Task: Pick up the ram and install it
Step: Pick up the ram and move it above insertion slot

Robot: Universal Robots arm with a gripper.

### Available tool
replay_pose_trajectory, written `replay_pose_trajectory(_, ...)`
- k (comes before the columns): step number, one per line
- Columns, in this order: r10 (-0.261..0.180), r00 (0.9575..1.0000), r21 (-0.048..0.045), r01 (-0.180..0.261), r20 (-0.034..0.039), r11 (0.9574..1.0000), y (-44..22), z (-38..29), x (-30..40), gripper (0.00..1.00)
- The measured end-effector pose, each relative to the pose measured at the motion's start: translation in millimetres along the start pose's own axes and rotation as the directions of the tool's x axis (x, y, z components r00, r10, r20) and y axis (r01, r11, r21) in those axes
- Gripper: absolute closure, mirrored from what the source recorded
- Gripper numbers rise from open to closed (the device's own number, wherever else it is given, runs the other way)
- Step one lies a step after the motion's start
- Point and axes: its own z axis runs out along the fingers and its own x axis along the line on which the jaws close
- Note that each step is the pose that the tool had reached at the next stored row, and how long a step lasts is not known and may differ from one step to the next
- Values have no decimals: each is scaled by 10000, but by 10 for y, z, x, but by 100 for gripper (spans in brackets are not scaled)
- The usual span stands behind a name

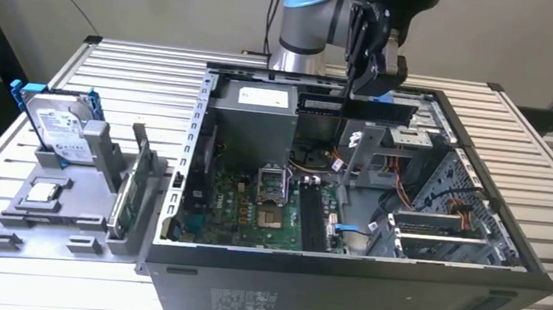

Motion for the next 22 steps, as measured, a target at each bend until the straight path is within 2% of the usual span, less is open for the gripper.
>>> replay_pose_trajectory(13, 0, 10000, 0, 0, 7, 10000, 10, 20, -298, 86)
replay_pose_trajectory(22, 0, 10000, 0, 0, 19, 10000, 13, 31, -464, 86)
